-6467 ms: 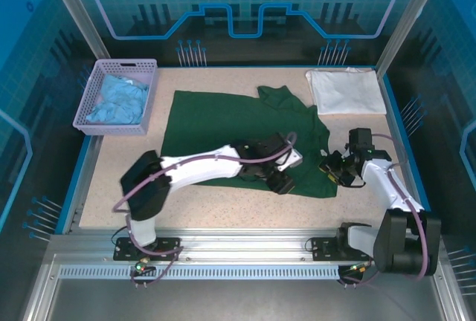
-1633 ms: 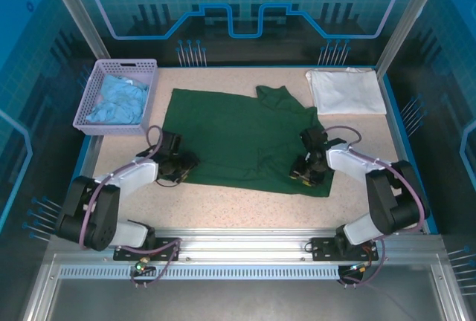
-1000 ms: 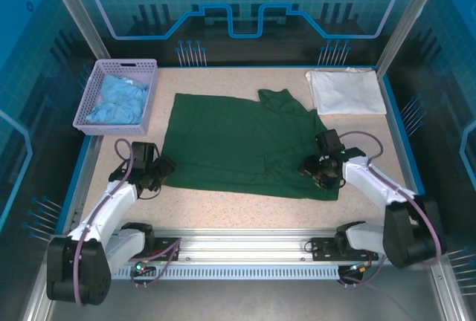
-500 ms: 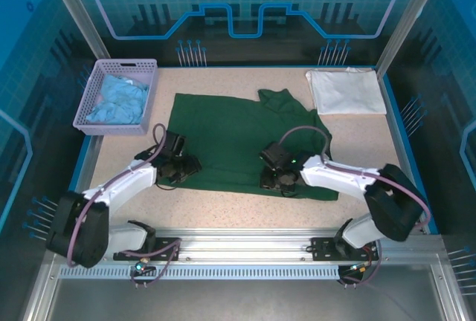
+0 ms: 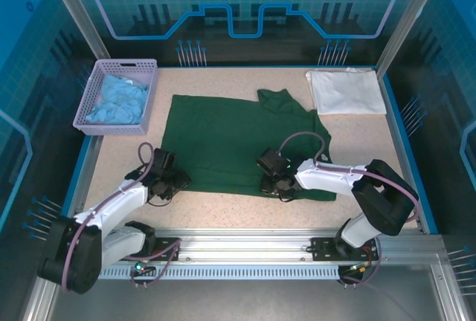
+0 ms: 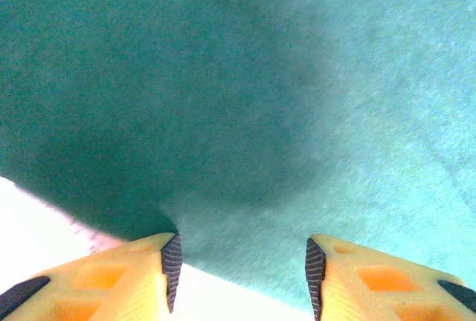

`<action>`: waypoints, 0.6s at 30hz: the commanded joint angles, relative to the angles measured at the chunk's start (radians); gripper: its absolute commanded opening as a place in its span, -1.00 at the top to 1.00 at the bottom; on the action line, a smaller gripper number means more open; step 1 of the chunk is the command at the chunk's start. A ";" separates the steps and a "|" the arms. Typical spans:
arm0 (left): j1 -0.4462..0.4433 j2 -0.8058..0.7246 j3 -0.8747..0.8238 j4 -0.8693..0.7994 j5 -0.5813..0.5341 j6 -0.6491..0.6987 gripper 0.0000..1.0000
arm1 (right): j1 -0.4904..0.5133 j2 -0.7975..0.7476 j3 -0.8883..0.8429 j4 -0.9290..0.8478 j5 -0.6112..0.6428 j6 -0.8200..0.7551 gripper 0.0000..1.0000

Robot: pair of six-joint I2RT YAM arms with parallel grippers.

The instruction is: Fold and stack the t-shirts

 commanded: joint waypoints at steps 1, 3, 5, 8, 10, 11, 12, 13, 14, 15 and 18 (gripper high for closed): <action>0.008 -0.099 -0.044 -0.124 -0.040 -0.036 0.02 | 0.065 0.068 -0.085 -0.019 -0.078 0.053 0.09; 0.009 -0.165 -0.065 -0.166 -0.049 -0.043 0.02 | 0.090 0.083 -0.097 -0.007 -0.092 0.066 0.09; 0.010 -0.230 -0.081 -0.208 -0.053 -0.055 0.02 | 0.116 0.099 -0.109 0.013 -0.113 0.081 0.09; 0.011 -0.314 -0.093 -0.267 -0.050 -0.064 0.03 | 0.162 0.111 -0.112 0.018 -0.123 0.099 0.09; 0.009 -0.365 -0.091 -0.295 -0.035 -0.065 0.03 | 0.193 0.099 -0.113 -0.006 -0.116 0.111 0.08; 0.010 -0.383 -0.090 -0.292 -0.024 -0.067 0.04 | 0.200 0.087 -0.113 -0.017 -0.109 0.108 0.07; 0.009 -0.395 -0.083 -0.278 -0.006 -0.060 0.07 | 0.205 0.070 -0.109 -0.038 -0.097 0.102 0.06; 0.009 -0.395 -0.064 -0.261 0.014 -0.042 0.14 | 0.203 0.049 -0.100 -0.068 -0.080 0.098 0.05; 0.008 -0.385 -0.038 -0.250 0.030 -0.022 0.21 | 0.200 0.026 -0.093 -0.098 -0.062 0.092 0.03; 0.008 -0.360 0.003 -0.245 0.039 0.002 0.29 | 0.195 -0.001 -0.086 -0.125 -0.044 0.091 0.02; 0.002 -0.246 0.124 -0.232 0.058 0.090 0.43 | 0.183 -0.079 -0.079 -0.176 -0.016 0.099 0.01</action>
